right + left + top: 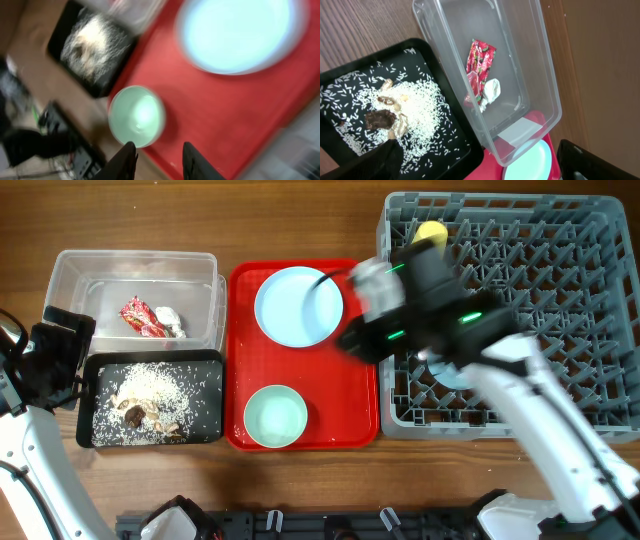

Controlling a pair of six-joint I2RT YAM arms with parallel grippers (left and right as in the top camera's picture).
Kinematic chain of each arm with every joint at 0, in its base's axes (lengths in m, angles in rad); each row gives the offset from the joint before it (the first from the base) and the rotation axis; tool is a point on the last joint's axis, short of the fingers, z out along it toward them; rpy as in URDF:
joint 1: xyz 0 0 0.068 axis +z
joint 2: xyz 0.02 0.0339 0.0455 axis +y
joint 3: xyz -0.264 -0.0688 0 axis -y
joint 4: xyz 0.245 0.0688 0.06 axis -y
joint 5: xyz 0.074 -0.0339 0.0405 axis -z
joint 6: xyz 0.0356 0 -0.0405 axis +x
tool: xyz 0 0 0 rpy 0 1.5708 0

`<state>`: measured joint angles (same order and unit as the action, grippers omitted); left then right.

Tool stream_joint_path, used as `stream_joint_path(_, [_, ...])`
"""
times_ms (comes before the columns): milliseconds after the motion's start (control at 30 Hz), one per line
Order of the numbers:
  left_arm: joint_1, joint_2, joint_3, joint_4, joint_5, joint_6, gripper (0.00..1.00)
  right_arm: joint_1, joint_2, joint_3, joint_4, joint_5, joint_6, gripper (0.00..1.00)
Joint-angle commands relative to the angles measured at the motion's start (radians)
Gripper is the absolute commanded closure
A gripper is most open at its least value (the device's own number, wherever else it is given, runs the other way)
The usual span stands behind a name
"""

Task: Sort waste into correct bins and load items into the dishwasher rack
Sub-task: 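Move the right gripper back to the pale green bowl on the red tray, then lower the right gripper onto the green bowl rim and close it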

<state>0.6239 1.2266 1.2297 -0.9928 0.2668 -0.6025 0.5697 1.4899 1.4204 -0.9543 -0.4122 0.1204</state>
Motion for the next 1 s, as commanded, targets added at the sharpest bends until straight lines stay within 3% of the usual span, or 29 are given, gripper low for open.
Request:
stream_joint_path(0, [0.005, -0.002, 0.014, 0.000, 0.001, 0.023, 0.00, 0.220, 0.079, 0.013, 0.045, 0.127, 0.088, 0.68])
stream_joint_path(100, [0.005, -0.002, 0.014, 0.000, 0.001, 0.023, 0.00, 0.353, 0.154, 0.012, 0.064, 0.191, 0.155, 0.69])
stream_joint_path(233, [0.005, -0.002, 0.014, 0.000, 0.001, 0.023, 0.00, 0.476, 0.293, 0.011, 0.034, 0.216, 0.207, 0.88])
stream_joint_path(300, [0.005, -0.002, 0.014, 0.001, 0.001, 0.023, 0.00, 0.499, 0.353, 0.011, 0.024, 0.219, 0.220, 0.91])
stream_joint_path(633, [0.005, -0.002, 0.014, 0.000, 0.001, 0.023, 0.00, 0.455, 0.528, 0.008, 0.074, 0.493, 0.216, 0.90])
stream_joint_path(967, [0.005, -0.002, 0.014, 0.001, 0.001, 0.023, 0.00, 0.290, 0.531, 0.007, 0.174, 0.730, 0.220, 0.90])
